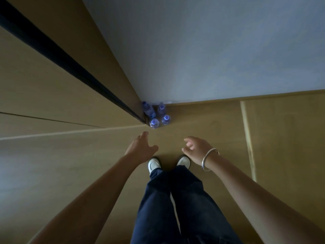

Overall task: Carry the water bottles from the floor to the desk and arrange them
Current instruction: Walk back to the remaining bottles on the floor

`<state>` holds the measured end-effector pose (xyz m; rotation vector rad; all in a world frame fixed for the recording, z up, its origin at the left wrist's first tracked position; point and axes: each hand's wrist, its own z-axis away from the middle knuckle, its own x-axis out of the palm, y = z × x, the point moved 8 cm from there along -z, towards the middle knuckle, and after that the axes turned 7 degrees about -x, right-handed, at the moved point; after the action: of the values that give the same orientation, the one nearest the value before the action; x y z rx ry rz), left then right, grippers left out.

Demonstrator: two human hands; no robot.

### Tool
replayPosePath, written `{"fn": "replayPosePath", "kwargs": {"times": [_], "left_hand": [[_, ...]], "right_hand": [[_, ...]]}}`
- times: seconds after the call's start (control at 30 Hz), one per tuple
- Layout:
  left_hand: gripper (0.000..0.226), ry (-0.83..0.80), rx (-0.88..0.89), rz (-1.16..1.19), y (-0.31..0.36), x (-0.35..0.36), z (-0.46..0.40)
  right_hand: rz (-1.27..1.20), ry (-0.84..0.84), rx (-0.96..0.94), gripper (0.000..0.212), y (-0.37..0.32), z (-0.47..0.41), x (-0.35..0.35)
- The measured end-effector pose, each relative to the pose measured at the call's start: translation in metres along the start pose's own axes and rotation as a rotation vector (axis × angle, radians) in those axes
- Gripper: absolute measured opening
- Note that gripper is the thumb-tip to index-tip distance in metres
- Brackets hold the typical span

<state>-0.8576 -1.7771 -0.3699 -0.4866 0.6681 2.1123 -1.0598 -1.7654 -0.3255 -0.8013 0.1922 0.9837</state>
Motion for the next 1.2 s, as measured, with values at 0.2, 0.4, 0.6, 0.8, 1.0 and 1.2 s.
{"fn": "replayPosePath", "kwargs": {"times": [0.2,0.4,0.6,0.8,1.0,1.2], "left_hand": [[0.074,-0.035,-0.074,-0.007,-0.029,0.042,-0.050],[0.085,-0.098,-0.116,-0.006,-0.055,0.101,-0.130],[0.098,0.005,-0.137,0.058,-0.074,0.133,-0.252],[0.109,0.017,-0.150,-0.005,-0.106,0.184,-0.349],[0.100,0.115,-0.038,0.110,-0.115,0.206,-0.414],[0.086,0.240,0.021,0.328,-0.106,0.203,-0.447]], "right_hand": [[0.010,0.015,0.064,0.048,0.038,-0.063,0.018],[0.019,0.003,0.103,0.052,0.087,-0.148,0.067],[0.031,0.031,0.130,0.063,0.139,-0.241,0.115],[-0.021,0.036,0.128,0.077,0.184,-0.325,0.171],[-0.086,0.184,0.076,0.092,0.205,-0.398,0.180],[-0.181,0.213,-0.001,0.083,0.206,-0.459,0.177]]}}
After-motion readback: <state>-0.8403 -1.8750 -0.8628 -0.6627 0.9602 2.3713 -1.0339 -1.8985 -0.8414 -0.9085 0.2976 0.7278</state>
